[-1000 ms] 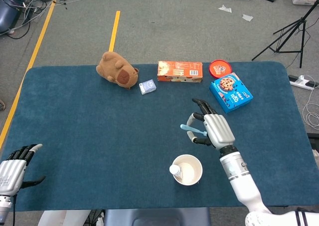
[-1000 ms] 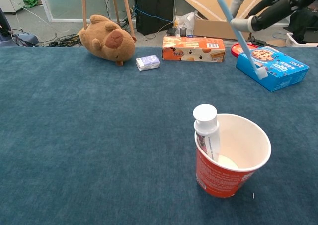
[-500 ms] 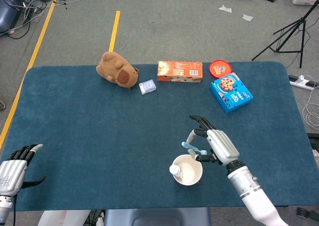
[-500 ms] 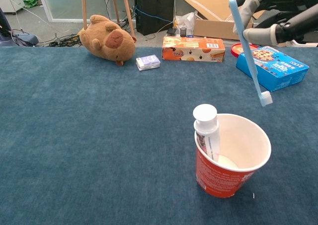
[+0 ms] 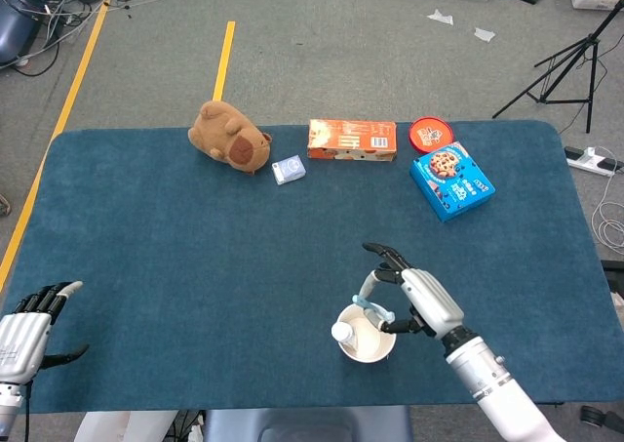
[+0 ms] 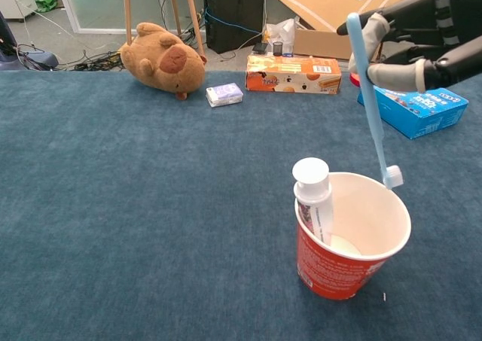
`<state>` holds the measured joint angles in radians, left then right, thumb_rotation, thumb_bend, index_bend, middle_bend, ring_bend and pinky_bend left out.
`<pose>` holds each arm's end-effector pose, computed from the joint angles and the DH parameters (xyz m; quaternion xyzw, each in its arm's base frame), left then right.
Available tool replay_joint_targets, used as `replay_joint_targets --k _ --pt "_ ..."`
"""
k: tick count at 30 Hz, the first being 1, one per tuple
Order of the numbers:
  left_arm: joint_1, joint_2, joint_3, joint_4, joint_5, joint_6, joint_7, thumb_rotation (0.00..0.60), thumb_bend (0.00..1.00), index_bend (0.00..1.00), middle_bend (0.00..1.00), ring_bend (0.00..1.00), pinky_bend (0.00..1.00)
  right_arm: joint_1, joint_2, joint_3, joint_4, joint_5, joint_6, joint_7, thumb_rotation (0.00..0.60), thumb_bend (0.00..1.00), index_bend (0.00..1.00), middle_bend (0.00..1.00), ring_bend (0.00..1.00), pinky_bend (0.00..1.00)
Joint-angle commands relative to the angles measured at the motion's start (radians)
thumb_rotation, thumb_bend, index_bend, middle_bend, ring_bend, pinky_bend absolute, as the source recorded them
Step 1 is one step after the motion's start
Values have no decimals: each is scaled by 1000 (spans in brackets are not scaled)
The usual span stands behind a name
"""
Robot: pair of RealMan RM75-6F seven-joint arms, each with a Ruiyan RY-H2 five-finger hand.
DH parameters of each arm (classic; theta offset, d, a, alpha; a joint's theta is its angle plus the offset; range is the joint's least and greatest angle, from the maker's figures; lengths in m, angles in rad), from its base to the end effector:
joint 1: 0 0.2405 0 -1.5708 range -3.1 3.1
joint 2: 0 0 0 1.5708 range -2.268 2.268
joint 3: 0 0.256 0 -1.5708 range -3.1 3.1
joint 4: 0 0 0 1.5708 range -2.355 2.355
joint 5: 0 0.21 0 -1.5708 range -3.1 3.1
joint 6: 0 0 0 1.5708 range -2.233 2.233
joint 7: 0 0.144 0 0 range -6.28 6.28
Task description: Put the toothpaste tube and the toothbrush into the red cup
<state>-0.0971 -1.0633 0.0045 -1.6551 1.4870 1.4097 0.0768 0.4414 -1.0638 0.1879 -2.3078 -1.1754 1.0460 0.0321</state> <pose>-0.3154 0.1720 0.1567 -0.6336 -0.3958 -0.3249 0.5800 -0.1076 -0.2256 0.1016 0.5867 -0.6066 0.4773 0.2451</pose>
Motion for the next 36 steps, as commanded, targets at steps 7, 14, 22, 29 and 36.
replay_joint_targets --k 7,14,22,29,36 --pt "1 2 1 -2 2 3 -3 600 0 154 186 166 231 26 -41 -5 52 1 -36 59 600 288 558 101 0 188" --pt "3 5 0 -4 5 7 -9 600 0 154 186 166 231 36 -72 -15 78 -6 -38 70 600 288 558 101 0 188" --pt "3 6 1 -4 5 7 -9 600 0 154 186 166 231 34 -77 -30 100 -3 -37 81 600 287 558 101 0 188" --pt "2 5 1 -5 4 4 -6 600 0 154 186 166 231 33 -82 -44 128 4 -44 96 600 287 558 101 0 188" --pt "2 6 0 -4 2 3 -8 600 0 154 186 166 231 35 -92 -56 156 15 -60 112 600 286 558 102 0 188"
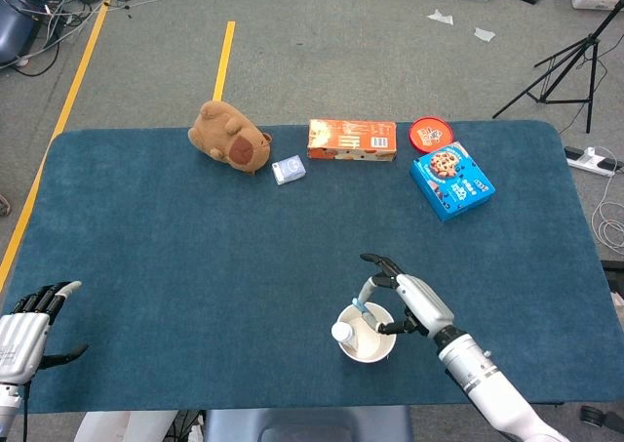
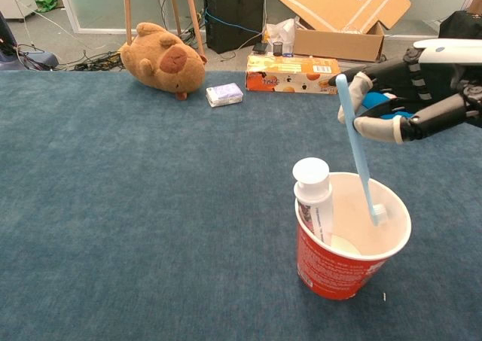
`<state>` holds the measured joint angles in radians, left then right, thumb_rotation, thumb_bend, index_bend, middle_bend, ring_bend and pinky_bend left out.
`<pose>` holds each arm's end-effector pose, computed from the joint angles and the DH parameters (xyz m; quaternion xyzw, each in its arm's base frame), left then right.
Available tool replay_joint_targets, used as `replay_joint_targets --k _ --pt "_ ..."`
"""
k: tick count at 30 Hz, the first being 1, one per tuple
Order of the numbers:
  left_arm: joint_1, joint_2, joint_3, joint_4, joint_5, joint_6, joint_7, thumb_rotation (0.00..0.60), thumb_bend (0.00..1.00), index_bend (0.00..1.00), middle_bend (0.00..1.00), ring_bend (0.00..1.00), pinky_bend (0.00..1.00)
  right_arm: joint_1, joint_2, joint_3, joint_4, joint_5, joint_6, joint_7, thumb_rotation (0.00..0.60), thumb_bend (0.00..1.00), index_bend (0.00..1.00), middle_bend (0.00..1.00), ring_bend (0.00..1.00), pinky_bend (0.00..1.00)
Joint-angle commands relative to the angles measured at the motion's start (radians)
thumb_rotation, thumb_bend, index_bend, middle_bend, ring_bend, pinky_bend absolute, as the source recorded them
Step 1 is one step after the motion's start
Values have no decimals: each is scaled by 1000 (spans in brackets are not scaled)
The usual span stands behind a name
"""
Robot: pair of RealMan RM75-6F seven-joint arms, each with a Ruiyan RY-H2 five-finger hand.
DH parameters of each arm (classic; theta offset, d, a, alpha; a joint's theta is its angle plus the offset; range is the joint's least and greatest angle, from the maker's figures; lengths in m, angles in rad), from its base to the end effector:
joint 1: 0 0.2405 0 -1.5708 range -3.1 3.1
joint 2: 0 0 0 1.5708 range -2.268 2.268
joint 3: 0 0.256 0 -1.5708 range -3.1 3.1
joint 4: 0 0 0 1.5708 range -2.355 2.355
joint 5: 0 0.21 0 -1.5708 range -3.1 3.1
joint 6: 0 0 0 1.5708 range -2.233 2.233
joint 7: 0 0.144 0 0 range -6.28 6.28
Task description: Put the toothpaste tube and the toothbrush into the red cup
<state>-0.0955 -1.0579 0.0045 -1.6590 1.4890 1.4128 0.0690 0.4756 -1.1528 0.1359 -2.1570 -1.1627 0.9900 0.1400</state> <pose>-0.3149 0.1715 0.1584 -0.6320 -0.3970 -0.3275 0.5794 -0.1339 -0.2328 0.0674 0.5749 -0.6461 0.4469 0.2286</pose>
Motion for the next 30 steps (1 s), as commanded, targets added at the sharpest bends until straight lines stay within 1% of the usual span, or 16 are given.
replay_joint_targets --k 1,16,30 --pt "0 0 0 0 0 0 -1 600 0 154 186 166 231 1 -3 -6 8 2 -6 5 600 286 558 102 0 188" --pt "0 1 0 -1 0 0 -1 600 0 154 186 167 231 -5 -14 -30 56 7 -33 39 600 284 557 102 0 188" --pt "1 3 1 -3 3 3 -3 600 0 155 186 167 232 4 -32 -42 92 38 -63 31 600 277 558 101 0 188"
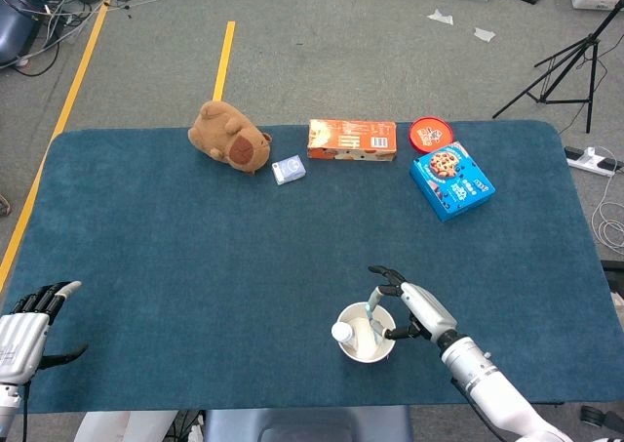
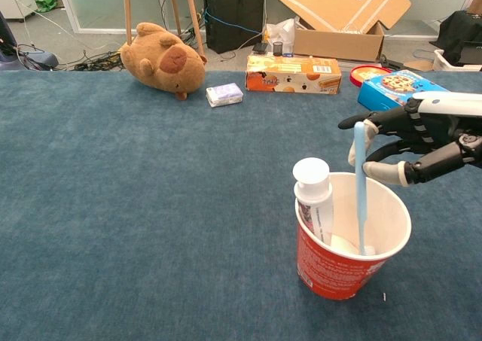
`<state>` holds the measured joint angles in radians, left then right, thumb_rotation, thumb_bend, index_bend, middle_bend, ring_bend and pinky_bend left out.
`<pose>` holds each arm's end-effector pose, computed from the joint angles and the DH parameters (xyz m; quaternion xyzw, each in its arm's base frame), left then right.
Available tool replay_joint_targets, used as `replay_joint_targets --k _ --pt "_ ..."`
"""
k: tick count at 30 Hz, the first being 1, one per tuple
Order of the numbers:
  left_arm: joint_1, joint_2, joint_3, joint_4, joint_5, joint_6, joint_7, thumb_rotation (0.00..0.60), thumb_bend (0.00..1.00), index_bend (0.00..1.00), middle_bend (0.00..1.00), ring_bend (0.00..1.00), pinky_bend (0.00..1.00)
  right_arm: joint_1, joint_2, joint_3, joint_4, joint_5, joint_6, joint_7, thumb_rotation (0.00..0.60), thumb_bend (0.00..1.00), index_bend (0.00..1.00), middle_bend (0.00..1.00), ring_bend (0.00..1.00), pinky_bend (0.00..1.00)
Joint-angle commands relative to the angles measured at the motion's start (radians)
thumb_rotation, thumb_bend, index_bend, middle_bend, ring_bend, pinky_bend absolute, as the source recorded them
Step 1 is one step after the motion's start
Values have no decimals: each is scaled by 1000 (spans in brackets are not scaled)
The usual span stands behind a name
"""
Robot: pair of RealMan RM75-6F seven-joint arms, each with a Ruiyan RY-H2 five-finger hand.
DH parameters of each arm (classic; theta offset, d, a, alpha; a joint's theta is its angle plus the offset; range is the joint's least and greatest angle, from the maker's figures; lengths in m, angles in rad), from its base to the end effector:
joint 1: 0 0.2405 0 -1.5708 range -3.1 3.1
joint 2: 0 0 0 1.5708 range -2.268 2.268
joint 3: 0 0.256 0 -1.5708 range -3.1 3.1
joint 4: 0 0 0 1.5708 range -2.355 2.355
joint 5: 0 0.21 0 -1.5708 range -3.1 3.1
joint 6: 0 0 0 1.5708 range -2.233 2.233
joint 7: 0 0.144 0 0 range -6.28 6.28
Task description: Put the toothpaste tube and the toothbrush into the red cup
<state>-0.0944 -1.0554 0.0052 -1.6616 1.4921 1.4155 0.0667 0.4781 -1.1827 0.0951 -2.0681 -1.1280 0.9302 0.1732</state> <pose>-0.3143 0.1710 0.1590 -0.6319 -0.3968 -0.3290 0.5788 -0.1615 -0.2310 0.0480 0.5717 -0.6750 0.4021 0.2363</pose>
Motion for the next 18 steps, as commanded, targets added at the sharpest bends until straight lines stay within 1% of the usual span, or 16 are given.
replay_joint_targets --k 1,5,10,18 --pt "0 0 0 0 0 1 -1 600 0 155 186 167 232 3 -4 -1 5 6 -5 -3 600 277 557 101 0 188" --pt "1 1 0 -1 1 2 -1 600 0 155 186 167 232 6 -9 -1 9 13 -9 -6 600 274 549 98 0 188" --pt "1 1 0 -2 2 2 -1 600 0 155 186 167 232 10 -14 0 13 19 -14 -8 600 269 471 94 0 188" --pt "1 2 0 -3 2 3 -2 600 0 155 186 167 232 13 -15 -1 18 23 -24 -7 600 255 375 90 0 188"
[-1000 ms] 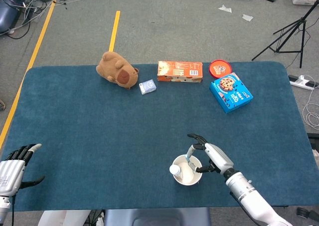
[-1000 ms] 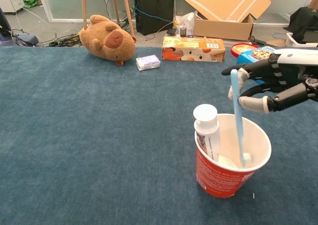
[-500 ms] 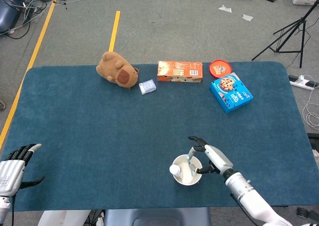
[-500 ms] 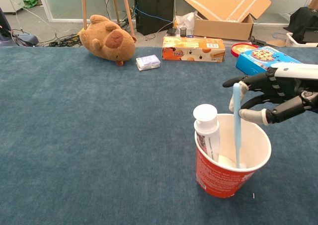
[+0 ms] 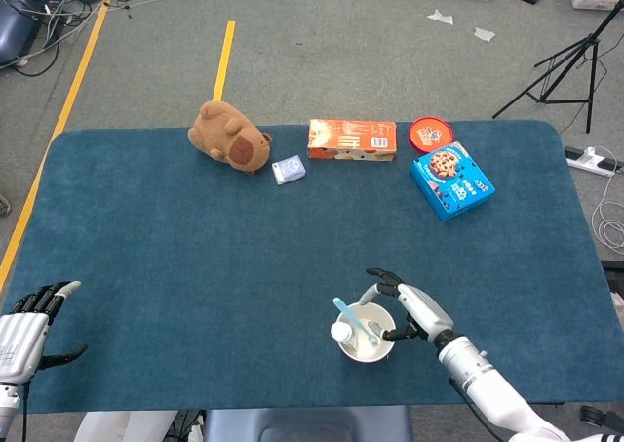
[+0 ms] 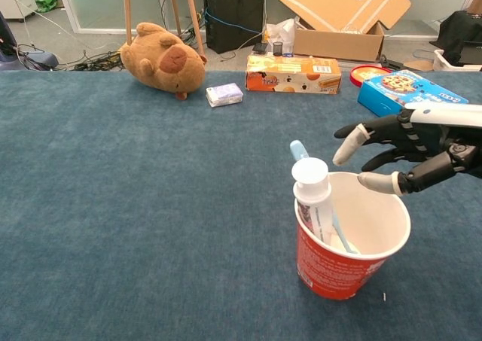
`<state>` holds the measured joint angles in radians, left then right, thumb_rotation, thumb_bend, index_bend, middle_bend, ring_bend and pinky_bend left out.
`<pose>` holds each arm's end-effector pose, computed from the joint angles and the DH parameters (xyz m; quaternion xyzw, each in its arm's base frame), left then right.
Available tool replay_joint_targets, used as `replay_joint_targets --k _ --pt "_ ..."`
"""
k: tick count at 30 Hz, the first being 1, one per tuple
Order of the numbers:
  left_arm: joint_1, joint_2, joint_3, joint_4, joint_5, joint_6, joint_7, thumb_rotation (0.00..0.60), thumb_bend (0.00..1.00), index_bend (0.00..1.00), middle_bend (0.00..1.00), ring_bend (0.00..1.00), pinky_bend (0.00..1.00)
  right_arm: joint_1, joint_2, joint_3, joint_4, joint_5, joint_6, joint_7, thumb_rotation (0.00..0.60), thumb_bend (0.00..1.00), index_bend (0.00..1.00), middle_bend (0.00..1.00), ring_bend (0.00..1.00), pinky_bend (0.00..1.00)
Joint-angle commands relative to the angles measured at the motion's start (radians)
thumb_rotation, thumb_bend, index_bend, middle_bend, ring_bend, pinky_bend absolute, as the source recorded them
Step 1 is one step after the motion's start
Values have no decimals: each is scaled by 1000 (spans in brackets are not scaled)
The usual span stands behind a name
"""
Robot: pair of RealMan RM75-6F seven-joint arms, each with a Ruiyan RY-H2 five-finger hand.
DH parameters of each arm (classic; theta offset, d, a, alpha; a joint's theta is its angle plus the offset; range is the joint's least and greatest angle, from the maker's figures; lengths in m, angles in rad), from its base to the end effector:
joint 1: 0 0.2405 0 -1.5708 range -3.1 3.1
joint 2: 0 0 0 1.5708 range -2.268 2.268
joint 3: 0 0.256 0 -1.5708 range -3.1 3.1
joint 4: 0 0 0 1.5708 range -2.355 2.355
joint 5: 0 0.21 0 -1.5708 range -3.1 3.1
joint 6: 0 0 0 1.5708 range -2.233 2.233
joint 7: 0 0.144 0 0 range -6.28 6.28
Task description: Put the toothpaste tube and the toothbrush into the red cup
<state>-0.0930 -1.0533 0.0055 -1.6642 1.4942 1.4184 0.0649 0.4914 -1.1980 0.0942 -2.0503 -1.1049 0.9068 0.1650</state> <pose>-0.3137 0.1705 0.1596 -0.6313 -0.3968 -0.3304 0.5787 -0.1629 -0.2324 0.0413 0.5753 -0.6797 0.3906 0.2335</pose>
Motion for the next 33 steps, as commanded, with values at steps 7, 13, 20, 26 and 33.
replay_joint_targets --k 7,13,20,26,33 --pt "0 0 0 0 0 -1 1 600 0 155 186 167 232 -3 1 0 -3 -10 2 8 600 252 336 88 0 188" --pt "0 0 0 0 1 -1 1 600 0 155 186 167 232 -16 14 -2 -16 -40 18 18 600 252 334 88 0 188" --pt "0 -2 1 0 1 -2 6 600 0 155 186 167 232 -46 55 -11 -54 -115 81 -9 600 252 325 88 0 188" --pt "-1 -4 1 1 -1 -3 10 600 0 155 186 167 232 -76 101 -17 -98 -121 181 -151 600 251 293 83 0 188" --pt "-1 -6 0 2 -3 -3 16 600 0 155 187 167 232 -130 96 -37 -58 -171 369 -446 600 251 273 80 0 188"
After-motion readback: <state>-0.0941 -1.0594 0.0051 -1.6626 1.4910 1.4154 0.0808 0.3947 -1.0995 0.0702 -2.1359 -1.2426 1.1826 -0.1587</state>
